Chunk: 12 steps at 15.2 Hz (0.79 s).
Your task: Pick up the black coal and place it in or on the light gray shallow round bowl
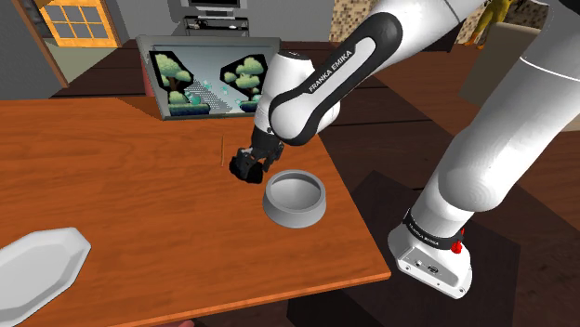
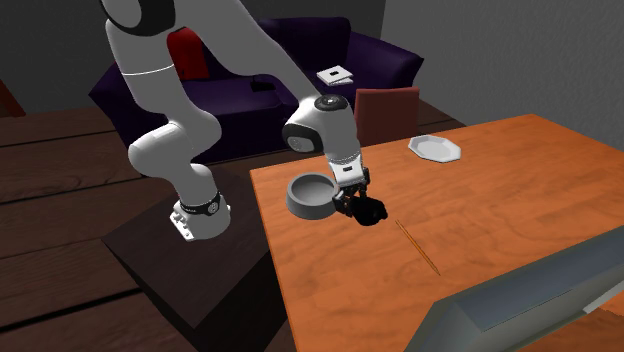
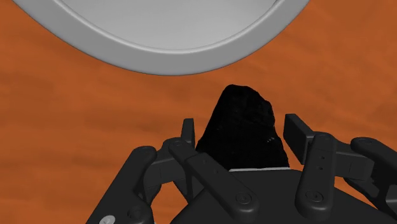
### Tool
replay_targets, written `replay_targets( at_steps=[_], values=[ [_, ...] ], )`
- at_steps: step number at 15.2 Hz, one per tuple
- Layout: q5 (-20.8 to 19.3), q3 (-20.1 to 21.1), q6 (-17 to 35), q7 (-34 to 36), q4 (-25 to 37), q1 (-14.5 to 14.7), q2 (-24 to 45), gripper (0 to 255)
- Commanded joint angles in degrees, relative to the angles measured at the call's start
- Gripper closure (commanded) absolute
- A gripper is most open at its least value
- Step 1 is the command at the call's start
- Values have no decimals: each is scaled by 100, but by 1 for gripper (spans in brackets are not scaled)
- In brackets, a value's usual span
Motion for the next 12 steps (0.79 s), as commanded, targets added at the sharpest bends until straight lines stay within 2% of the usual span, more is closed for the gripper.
replay_targets(
  at_steps=[1,9,12],
  values=[
    [0,-3,-1,0,-3,-2,2,255],
    [-1,-3,1,0,-3,-2,4,255],
    [20,-24,-282,10,51,-2,-228,255]
  ],
)
